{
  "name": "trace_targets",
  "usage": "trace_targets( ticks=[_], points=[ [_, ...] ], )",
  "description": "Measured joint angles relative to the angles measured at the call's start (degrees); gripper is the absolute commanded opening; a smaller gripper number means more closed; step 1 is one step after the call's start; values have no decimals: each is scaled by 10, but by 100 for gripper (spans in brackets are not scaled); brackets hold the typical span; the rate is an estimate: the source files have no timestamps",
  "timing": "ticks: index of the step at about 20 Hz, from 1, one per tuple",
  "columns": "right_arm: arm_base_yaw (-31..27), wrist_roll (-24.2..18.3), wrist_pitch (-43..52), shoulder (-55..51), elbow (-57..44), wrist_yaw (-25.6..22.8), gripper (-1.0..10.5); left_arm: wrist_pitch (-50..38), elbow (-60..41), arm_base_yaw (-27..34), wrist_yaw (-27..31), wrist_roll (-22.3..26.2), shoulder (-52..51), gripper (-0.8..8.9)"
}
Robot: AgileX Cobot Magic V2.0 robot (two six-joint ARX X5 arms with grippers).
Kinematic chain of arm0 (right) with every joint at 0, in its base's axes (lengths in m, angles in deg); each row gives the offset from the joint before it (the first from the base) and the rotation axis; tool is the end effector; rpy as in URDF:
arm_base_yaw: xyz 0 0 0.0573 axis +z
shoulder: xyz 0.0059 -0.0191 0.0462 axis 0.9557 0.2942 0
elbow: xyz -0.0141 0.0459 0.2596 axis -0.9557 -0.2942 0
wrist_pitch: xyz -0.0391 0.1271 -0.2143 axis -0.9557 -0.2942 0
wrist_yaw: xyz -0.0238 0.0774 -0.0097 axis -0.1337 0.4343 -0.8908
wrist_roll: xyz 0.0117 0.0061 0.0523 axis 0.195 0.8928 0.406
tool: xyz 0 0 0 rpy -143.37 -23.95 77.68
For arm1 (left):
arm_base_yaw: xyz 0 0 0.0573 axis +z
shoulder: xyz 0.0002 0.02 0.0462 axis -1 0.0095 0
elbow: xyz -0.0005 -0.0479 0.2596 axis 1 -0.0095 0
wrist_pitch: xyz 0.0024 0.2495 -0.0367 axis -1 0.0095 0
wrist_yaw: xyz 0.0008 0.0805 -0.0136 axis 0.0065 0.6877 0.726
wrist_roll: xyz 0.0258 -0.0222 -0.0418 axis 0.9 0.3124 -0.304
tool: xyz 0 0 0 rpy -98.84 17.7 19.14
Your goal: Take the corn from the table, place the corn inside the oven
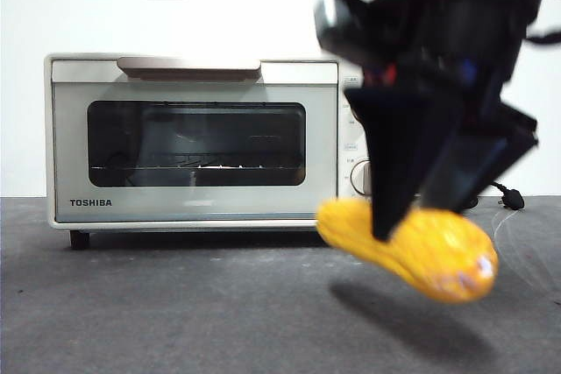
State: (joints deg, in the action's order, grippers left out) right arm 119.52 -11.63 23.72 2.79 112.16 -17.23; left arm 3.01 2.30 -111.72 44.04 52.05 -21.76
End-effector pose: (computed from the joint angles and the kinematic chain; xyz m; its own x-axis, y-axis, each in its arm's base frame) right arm 0.1733 0.1905 0.2182 0.0681 0.3113 -0.9479 -0.5934 0.7764 0.2123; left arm 0.1906 -0.0887 0.3589 0.6776 -0.6420 -0.3587 0.6018 0.7644 -0.2314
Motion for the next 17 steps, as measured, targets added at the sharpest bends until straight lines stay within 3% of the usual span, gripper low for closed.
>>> trace_targets(
  ticks=[5, 8, 17],
  points=[
    [56, 45, 37, -107, 0, 0, -12, -68, 0, 0, 57, 0, 38, -5],
    [71, 62, 40, -167, 15, 0, -12, -77, 0, 0, 61, 0, 73, -5],
    [73, 67, 12, -229, 100, -30, -12, -75, 0, 0, 61, 0, 144, -5]
  ],
)
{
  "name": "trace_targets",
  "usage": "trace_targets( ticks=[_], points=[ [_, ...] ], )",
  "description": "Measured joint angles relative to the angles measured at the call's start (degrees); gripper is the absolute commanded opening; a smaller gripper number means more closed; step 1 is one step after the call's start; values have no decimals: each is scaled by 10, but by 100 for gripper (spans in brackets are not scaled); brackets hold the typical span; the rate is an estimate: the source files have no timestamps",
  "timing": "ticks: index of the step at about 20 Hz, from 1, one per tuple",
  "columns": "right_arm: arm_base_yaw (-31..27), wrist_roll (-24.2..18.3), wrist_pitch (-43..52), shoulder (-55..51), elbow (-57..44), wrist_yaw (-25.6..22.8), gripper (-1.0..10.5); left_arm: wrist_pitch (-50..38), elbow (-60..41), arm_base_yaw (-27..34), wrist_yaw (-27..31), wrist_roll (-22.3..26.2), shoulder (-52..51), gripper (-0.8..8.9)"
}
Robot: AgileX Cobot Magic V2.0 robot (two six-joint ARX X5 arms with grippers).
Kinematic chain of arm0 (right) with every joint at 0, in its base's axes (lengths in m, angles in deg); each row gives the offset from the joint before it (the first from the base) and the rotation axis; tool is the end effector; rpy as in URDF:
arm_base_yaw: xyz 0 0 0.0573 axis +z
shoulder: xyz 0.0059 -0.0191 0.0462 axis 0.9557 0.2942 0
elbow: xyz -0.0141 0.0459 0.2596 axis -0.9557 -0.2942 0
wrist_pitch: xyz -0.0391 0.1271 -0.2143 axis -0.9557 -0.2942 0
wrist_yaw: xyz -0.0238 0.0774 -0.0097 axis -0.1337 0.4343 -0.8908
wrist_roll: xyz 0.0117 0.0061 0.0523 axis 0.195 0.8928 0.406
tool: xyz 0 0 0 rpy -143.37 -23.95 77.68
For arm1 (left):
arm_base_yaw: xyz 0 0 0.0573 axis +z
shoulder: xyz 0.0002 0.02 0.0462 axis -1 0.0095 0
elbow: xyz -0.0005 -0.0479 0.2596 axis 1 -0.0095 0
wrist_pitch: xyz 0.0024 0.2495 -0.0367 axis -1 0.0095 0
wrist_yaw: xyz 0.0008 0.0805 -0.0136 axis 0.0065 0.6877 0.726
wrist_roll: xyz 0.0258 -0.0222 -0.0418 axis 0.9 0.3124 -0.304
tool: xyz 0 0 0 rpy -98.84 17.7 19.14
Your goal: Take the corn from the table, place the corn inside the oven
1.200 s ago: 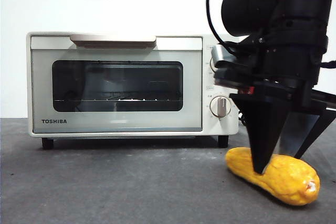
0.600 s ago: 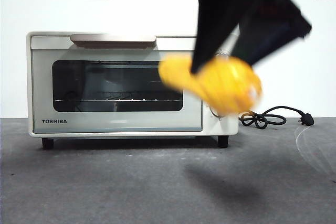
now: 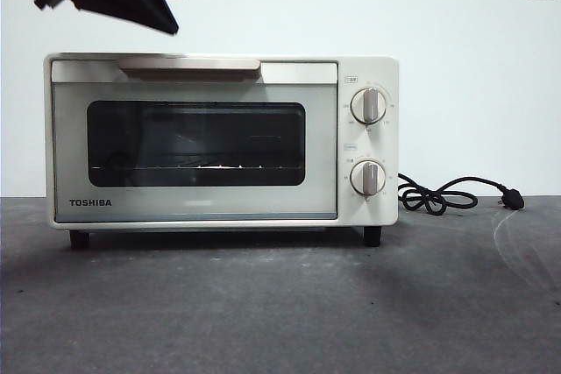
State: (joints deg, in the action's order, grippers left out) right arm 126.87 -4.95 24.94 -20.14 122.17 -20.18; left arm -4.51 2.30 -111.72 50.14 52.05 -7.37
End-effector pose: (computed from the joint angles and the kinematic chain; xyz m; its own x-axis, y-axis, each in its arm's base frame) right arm 0.1125 0.1604 0.3572 0.3575 0.6843 -0.6356 -0.6882 0.6531 0.3160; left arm 0.2520 -0.1106 0.3137 0.6953 -0.5392 -0.4752 0.5041 0.8372 -0.2122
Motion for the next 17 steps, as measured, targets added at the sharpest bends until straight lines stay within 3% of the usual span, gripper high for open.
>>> trace_targets(
  ticks=[7, 17],
  points=[
    [0, -20, -47, 0, 73, -52, -12, 24, 0, 0, 0, 0, 18, -5],
    [0, -49, -44, 0, 122, -81, -12, 76, 10, -8, -3, 0, 14, -5]
  ],
)
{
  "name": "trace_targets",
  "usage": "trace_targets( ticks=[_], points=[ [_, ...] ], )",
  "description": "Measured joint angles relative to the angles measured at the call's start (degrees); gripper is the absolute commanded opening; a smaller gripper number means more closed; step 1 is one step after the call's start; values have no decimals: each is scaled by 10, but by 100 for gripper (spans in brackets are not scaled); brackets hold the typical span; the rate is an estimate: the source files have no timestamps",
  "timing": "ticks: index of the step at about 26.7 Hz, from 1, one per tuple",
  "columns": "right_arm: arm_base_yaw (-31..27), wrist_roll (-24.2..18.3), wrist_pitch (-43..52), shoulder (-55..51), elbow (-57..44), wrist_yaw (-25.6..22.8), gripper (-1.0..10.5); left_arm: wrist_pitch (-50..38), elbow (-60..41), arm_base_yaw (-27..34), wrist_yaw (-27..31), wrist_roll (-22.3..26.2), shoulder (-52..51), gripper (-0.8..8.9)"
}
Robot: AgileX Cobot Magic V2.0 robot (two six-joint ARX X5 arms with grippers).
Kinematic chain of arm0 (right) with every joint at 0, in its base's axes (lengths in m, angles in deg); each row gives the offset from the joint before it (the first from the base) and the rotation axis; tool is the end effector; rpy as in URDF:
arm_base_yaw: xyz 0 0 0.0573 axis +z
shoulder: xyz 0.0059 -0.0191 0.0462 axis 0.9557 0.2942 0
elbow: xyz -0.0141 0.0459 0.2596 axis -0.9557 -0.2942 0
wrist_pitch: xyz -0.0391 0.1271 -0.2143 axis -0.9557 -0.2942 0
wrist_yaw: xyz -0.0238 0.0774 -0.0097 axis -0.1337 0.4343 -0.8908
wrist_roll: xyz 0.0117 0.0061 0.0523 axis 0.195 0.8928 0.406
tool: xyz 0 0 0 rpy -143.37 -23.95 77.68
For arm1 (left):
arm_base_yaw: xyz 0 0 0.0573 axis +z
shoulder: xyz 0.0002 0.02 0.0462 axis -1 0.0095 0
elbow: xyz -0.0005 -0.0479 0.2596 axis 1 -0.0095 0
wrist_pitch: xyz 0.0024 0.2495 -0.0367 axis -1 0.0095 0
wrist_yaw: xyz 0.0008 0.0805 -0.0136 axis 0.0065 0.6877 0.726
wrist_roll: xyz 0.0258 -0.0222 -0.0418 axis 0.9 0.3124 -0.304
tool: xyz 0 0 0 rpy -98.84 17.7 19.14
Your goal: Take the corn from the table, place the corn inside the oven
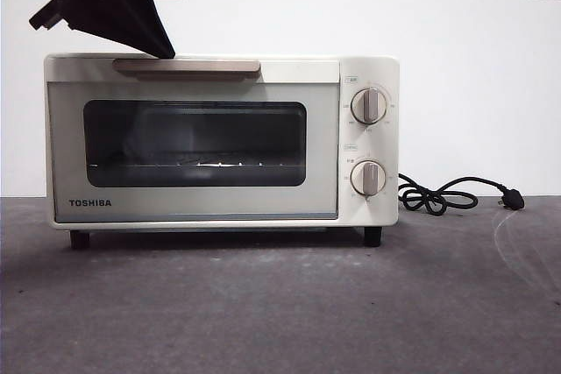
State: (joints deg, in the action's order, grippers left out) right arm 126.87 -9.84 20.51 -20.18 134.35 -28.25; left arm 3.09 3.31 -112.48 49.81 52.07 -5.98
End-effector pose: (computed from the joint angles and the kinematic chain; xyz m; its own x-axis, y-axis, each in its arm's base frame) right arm 0.1062 0.1448 0.4156 0.5207 0.6697 -0.5295 -0.6969 0.6917 0.1895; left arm 0.2493 -0.1136 0.3027 0.6166 -0.5241 -0.5875 0.4905 0.8394 -0.2340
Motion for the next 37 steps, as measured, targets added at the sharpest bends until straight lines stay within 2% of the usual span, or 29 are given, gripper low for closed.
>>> trace_targets(
  ticks=[7, 11, 17, 26, 29, 32, 37],
  points=[
    [0, -15, 12, 0, 0, -23, -12, 63, 3, -34, -4, 4, -5, -5],
    [0, -26, 42, 2, 0, -28, -12, 118, 2, -71, -3, 7, -2, -5],
    [0, -48, 99, 19, 0, -29, -12, 156, -5, -132, 0, 14, 6, -5],
    [0, -100, 161, 80, 0, -30, -12, 207, -5, -224, 0, 15, -2, -5],
    [0, -119, 181, 111, 0, -49, -12, 217, -5, -249, 1, 15, -30, -5],
    [-1, -134, 196, 139, 0, -76, -12, 229, -5, -263, 21, 14, -77, -5],
    [-18, -140, 214, 166, 0, -80, -12, 259, -5, -265, 89, -1, -176, -6]
  ],
)
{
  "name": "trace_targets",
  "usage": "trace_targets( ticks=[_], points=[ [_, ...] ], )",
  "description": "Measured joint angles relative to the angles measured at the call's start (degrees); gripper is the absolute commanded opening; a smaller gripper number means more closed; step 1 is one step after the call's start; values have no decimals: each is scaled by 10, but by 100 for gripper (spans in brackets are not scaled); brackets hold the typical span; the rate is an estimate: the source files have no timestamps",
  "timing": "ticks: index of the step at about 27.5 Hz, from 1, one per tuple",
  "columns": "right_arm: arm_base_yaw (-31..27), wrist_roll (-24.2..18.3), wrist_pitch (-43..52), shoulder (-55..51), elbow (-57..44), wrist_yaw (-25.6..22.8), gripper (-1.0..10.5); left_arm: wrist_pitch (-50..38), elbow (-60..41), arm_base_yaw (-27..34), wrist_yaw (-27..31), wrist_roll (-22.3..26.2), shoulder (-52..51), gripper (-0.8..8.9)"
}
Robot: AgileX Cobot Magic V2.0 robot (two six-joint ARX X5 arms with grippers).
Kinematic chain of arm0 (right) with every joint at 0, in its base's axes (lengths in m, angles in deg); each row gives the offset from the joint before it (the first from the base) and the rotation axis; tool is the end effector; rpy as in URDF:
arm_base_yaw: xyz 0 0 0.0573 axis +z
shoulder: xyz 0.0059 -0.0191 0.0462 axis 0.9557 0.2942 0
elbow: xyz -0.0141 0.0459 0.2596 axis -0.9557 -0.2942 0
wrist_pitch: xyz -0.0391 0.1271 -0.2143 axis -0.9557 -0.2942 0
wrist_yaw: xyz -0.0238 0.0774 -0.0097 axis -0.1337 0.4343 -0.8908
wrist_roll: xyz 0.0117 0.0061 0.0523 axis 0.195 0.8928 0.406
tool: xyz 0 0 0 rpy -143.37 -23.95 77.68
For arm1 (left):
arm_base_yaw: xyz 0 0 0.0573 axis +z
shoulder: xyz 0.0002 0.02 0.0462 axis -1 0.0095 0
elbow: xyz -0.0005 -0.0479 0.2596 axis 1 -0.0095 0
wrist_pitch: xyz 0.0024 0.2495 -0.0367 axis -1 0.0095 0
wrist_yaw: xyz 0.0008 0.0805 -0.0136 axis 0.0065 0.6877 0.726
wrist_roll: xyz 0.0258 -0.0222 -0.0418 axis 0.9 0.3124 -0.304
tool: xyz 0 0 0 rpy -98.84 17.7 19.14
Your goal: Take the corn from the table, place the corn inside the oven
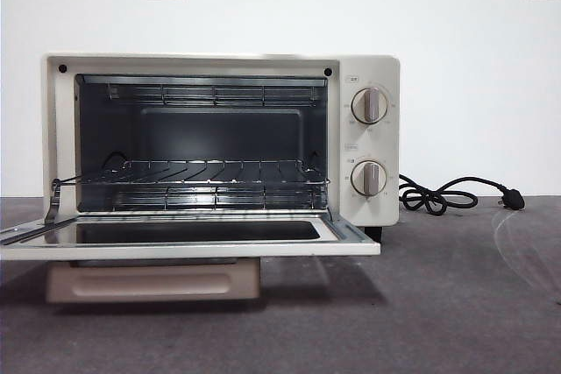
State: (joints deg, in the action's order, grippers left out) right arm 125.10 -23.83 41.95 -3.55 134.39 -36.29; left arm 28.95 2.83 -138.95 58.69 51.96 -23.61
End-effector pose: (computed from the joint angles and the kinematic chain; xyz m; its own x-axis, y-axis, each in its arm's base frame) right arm 0.1777 0.2215 0.3857 0.6695 0.5912 -0.4497 -0.6887 0.7209 -0.0777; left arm 0.1144 -0.1379 0.3310 0.3825 -0.5839 -0.7161 0.7391 0.6585 -0.1421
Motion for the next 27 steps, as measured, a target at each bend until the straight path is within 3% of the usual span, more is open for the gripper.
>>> trace_targets(
  ticks=[8, 16, 22, 27],
  points=[
    [-40, -4, 54, 48, 0, 66, -12, 9, 0, 0, 63, -41, -173, -5],
    [-38, -30, 105, 136, 0, 101, -12, 8, 9, 0, 125, -69, -303, -5],
    [-25, -84, 108, 200, 0, 82, -12, 45, 49, 0, 146, -77, -330, -5],
    [-4, -172, 119, 233, 1, 24, -12, 68, 73, 0, 182, -77, -330, -5]
  ],
)
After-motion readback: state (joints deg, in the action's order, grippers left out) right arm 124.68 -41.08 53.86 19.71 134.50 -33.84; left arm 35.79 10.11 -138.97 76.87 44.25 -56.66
